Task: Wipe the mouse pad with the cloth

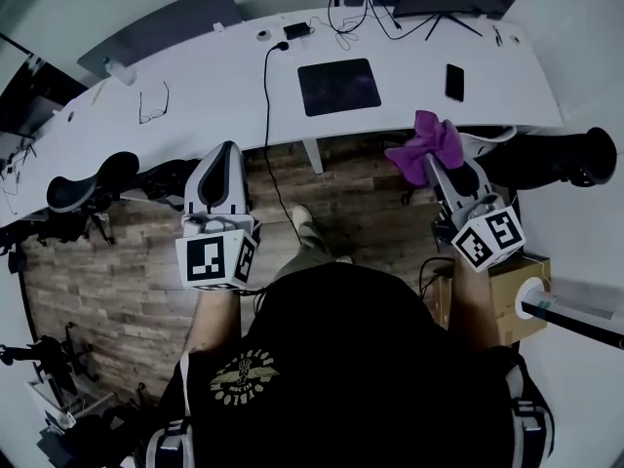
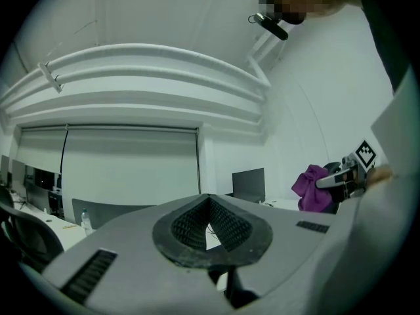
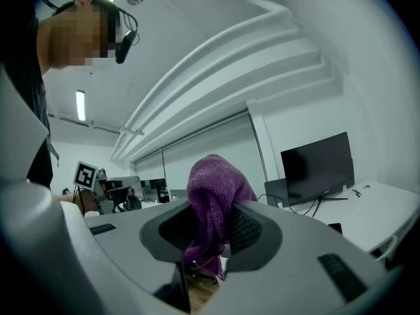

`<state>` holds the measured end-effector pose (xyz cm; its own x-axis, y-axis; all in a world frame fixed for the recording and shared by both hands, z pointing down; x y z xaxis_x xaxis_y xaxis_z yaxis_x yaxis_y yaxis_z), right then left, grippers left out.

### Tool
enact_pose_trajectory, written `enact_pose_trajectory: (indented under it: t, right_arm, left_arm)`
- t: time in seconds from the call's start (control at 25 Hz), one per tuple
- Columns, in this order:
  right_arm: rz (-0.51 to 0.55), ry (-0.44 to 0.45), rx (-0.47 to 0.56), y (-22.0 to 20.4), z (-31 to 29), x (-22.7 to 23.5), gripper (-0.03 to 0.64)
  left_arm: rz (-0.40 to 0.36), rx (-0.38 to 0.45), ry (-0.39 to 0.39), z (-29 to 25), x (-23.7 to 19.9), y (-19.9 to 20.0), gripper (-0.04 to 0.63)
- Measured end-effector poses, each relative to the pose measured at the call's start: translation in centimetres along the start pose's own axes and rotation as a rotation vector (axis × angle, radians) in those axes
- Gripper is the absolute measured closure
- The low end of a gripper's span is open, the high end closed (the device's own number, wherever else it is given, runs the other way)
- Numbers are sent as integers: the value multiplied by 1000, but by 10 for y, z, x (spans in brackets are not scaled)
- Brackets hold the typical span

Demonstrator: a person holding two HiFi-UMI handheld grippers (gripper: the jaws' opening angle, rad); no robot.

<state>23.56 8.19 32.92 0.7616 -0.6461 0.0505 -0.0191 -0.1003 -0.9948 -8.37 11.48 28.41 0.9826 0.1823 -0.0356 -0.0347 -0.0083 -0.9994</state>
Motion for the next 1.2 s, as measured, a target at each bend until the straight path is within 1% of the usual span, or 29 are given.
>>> enact_pose_trajectory:
  t: [0.24, 0.4, 0.6, 0.88, 1.04, 1.2]
  right_arm:
    - [8, -5, -3, 8, -33, 11, 506]
    - [21, -3, 6, 15, -61, 18, 506]
    - [36, 12, 1, 18, -97, 19, 506]
    - [31, 35, -16, 20, -145, 26, 506]
    - [33, 29, -22, 24, -171, 27, 506]
    - [45, 21, -14, 37, -192, 26, 506]
  left_arm:
    - [26, 6, -6, -35, -20, -4, 594]
    - [19, -14, -29, -63, -34, -8, 594]
    - [10, -32, -25, -88, -56, -10, 594]
    - [0, -84, -37, -124, -82, -22, 594]
    - [-5, -88, -50, -146, -102, -20, 594]
    - [1, -82, -75, -168, -118, -16, 594]
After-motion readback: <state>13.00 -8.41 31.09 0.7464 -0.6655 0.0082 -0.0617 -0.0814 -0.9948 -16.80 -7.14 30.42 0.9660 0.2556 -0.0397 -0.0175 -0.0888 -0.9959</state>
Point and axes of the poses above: the fingertips, and each gripper's own axes: z backward along the fingers, x to its right, y out of its top, the point moved 1 cm from there along z, backward along the fingers, and after that the axes turned 8 degrees about z, right-handed, at the moved point
